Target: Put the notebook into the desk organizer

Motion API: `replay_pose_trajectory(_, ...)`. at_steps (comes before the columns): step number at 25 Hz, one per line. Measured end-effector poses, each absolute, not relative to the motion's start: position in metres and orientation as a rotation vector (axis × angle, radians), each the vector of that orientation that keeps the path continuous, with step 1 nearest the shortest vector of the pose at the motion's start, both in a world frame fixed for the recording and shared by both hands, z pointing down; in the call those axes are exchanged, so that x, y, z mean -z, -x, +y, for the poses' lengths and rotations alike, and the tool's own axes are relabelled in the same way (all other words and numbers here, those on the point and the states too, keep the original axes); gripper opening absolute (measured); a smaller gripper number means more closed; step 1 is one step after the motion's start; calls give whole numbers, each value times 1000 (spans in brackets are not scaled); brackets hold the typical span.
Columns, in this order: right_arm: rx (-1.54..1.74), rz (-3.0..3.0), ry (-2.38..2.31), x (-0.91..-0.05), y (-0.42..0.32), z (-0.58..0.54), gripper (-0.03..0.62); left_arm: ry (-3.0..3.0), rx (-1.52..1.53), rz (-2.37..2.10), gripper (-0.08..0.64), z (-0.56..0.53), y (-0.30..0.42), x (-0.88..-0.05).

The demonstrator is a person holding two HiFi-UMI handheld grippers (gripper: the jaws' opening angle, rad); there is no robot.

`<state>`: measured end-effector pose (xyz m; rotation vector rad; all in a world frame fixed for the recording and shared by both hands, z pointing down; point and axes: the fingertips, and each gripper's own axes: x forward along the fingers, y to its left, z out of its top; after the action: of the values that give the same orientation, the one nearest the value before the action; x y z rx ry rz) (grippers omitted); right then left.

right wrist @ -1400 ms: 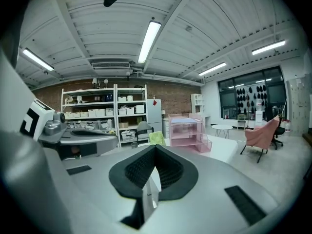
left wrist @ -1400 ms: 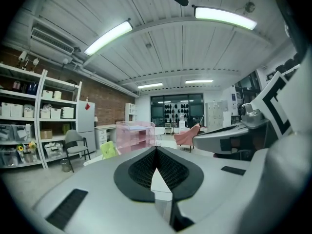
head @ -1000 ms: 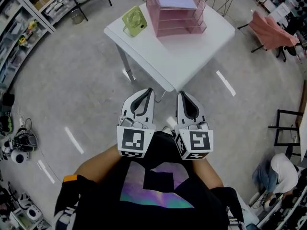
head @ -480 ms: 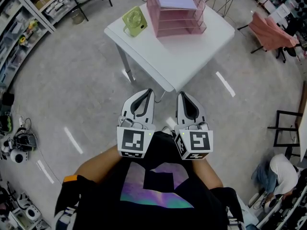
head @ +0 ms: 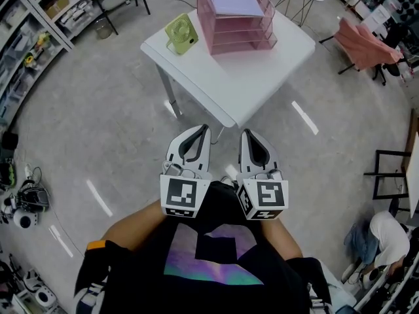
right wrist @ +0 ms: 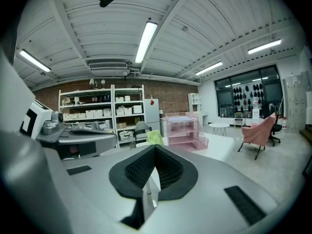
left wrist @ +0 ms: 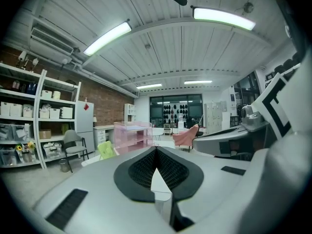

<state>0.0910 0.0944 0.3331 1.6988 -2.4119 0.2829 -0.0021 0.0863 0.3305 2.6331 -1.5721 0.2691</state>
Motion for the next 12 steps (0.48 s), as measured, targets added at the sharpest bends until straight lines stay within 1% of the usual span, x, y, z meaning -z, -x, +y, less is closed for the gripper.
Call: replay_pose_trajectory(12, -294, -2411, -1704, -332, -88, 102, 15, -2641, -262, -1554, 9, 92, 2, -329)
